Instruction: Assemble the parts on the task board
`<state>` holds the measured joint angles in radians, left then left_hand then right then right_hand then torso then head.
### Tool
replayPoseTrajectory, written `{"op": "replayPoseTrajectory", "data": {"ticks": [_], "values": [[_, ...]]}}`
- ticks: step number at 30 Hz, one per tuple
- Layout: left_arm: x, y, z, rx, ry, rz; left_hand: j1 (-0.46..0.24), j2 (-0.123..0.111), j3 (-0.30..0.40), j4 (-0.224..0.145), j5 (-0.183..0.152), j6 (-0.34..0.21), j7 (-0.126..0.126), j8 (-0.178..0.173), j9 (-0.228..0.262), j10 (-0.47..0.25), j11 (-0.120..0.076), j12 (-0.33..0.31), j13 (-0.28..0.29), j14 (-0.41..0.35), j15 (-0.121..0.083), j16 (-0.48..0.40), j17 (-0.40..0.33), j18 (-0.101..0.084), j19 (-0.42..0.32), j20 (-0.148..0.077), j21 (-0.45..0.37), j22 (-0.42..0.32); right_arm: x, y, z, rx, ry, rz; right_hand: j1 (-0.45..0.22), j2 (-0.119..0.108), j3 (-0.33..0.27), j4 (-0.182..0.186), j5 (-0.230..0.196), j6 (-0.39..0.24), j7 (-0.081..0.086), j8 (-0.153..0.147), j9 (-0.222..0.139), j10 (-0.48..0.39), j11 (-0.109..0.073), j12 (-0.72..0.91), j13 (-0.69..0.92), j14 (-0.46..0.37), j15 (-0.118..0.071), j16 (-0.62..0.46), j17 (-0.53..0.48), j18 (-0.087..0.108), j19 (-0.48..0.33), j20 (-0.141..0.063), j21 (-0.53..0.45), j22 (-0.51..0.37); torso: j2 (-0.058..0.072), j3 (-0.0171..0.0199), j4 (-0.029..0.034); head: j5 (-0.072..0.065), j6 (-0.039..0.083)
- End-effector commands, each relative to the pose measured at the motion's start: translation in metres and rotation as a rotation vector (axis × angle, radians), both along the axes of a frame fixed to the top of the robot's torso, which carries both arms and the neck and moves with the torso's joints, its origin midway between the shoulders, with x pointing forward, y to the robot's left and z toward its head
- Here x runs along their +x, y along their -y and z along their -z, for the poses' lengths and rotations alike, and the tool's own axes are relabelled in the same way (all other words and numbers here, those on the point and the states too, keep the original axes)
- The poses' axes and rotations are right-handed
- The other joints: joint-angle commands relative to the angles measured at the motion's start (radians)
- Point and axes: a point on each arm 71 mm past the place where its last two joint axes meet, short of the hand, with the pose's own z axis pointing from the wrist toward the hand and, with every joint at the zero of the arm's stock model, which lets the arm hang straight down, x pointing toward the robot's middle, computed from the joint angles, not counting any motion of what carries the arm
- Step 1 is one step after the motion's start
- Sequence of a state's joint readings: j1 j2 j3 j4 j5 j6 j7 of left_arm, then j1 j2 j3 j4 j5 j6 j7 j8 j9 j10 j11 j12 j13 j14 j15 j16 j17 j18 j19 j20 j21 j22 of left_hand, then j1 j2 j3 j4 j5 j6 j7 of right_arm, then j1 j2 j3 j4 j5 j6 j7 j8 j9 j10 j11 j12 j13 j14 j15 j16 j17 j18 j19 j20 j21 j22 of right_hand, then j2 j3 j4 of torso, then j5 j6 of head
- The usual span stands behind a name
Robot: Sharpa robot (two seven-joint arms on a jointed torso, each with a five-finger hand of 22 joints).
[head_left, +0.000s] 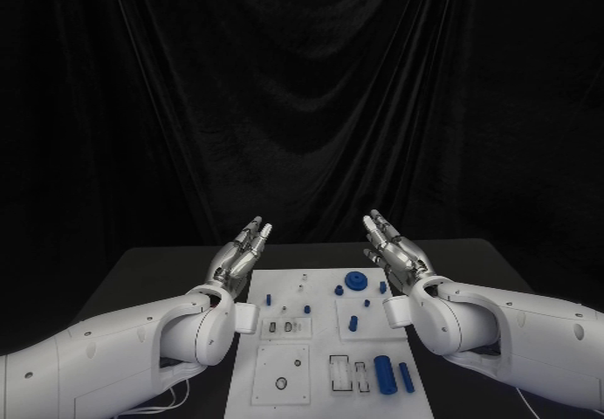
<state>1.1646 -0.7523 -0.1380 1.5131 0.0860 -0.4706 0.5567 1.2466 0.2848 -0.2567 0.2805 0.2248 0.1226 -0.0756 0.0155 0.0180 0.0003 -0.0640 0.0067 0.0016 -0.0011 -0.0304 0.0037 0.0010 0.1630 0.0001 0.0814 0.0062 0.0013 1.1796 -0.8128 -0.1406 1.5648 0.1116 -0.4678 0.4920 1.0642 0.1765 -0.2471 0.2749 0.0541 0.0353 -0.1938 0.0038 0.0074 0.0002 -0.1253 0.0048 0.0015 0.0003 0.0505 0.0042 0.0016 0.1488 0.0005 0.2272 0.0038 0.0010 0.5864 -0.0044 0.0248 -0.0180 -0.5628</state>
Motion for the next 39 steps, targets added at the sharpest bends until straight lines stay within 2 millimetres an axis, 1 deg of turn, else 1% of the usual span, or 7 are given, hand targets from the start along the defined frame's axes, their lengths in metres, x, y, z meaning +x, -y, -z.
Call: {"op": "replayPoseTrajectory", "data": {"ticks": [1,8,17,18,22,29,39], "values": [[0.001,0.010,-0.011,-0.200,0.035,0.158,0.042,0.007,0.002,0.013,0.016,0.009,-0.010,0.004,0.002,0.000,0.007,-0.007,-0.002,0.001,0.013,-0.004,-0.001,0.015,0.000,0.030,-0.006,-0.001,-0.002,-0.008,-0.003,0.171,-0.082,-0.175,0.047,0.008,-0.014,0.011,0.007,0.002,-0.011,0.007,0.002,0.000,0.006,-0.005,-0.002,0.000,0.026,-0.004,-0.002,0.021,-0.001,0.026,-0.004,-0.001,0.001,0.0000,0.0005,0.000,0.000],[0.003,0.014,-0.017,-0.296,0.047,0.253,0.058,0.006,0.013,0.012,0.038,0.060,0.019,0.013,0.009,0.002,-0.003,-0.006,-0.001,0.001,0.074,-0.004,-0.001,0.017,0.000,0.103,-0.006,-0.001,-0.003,-0.007,-0.010,0.278,-0.124,-0.307,0.070,0.009,-0.022,0.007,0.013,0.008,-0.005,0.008,0.003,0.000,0.053,-0.005,-0.002,0.000,0.060,-0.004,-0.002,0.029,-0.001,0.051,-0.004,-0.001,0.001,0.0000,0.0005,0.000,0.000],[0.003,0.015,-0.019,-0.323,0.050,0.277,0.151,0.003,0.028,0.013,0.180,0.153,0.048,0.024,0.017,0.072,0.054,0.021,0.016,0.007,0.118,0.000,0.002,0.019,0.021,0.137,0.013,0.011,-0.005,-0.006,-0.014,0.330,-0.141,-0.368,0.164,0.030,-0.029,-0.050,0.158,0.128,0.092,0.077,0.028,0.021,0.192,0.046,0.020,0.045,0.124,0.054,0.036,0.030,0.038,0.067,0.024,0.018,0.001,0.0000,0.0005,0.000,0.000],[0.012,-0.025,-0.020,-0.250,0.242,0.303,0.151,0.003,0.028,0.013,0.180,0.153,0.048,0.024,0.017,0.072,0.054,0.021,0.016,0.007,0.118,0.000,0.002,0.019,0.021,0.137,0.013,0.011,-0.005,0.028,-0.010,0.292,-0.083,-0.385,0.173,0.032,-0.026,-0.054,0.189,0.145,0.099,0.086,0.031,0.030,0.196,0.062,0.026,0.058,0.122,0.067,0.043,0.031,0.048,0.067,0.030,0.021,0.004,-0.0039,-0.0216,0.016,-0.038],[0.011,-0.032,-0.020,-0.239,0.259,0.299,0.161,0.004,0.030,0.012,0.195,0.167,0.053,0.025,0.018,0.087,0.067,0.030,0.019,0.008,0.119,0.001,0.002,0.019,0.022,0.138,0.014,0.011,-0.005,0.038,-0.012,0.243,-0.042,-0.327,0.279,0.045,-0.009,-0.107,0.318,0.234,0.124,0.129,0.044,0.084,0.222,0.214,0.057,0.212,0.124,0.200,0.108,0.028,0.308,0.065,0.160,0.080,0.007,-0.0052,-0.0160,0.019,-0.069],[0.007,-0.040,-0.020,-0.191,0.282,0.313,0.189,-0.001,0.033,0.012,0.218,0.182,0.057,0.026,0.019,0.096,0.085,0.040,0.021,0.015,0.124,0.004,0.005,0.019,0.025,0.141,0.016,0.012,-0.004,0.053,-0.021,0.138,-0.004,-0.222,0.295,0.013,-0.058,-0.074,0.198,0.400,0.162,0.201,0.063,0.228,0.295,0.531,0.105,0.652,0.144,0.426,0.179,0.029,0.803,0.058,0.386,0.159,-0.005,-0.0040,-0.0010,0.015,-0.114],[0.000,-0.057,-0.021,-0.172,0.266,0.311,0.196,0.003,0.028,0.013,0.215,0.164,0.047,0.021,0.017,0.082,0.117,0.040,0.019,0.018,0.155,0.004,0.005,0.019,0.019,0.158,0.012,0.009,0.011,0.057,-0.069,-0.238,0.106,-0.295,0.453,0.013,-0.016,-0.195,0.347,0.544,0.186,0.244,0.081,0.313,0.308,0.596,0.077,0.816,0.091,0.454,0.158,0.036,0.934,0.013,0.462,0.184,0.013,-0.0050,0.0064,0.024,-0.152]]}}
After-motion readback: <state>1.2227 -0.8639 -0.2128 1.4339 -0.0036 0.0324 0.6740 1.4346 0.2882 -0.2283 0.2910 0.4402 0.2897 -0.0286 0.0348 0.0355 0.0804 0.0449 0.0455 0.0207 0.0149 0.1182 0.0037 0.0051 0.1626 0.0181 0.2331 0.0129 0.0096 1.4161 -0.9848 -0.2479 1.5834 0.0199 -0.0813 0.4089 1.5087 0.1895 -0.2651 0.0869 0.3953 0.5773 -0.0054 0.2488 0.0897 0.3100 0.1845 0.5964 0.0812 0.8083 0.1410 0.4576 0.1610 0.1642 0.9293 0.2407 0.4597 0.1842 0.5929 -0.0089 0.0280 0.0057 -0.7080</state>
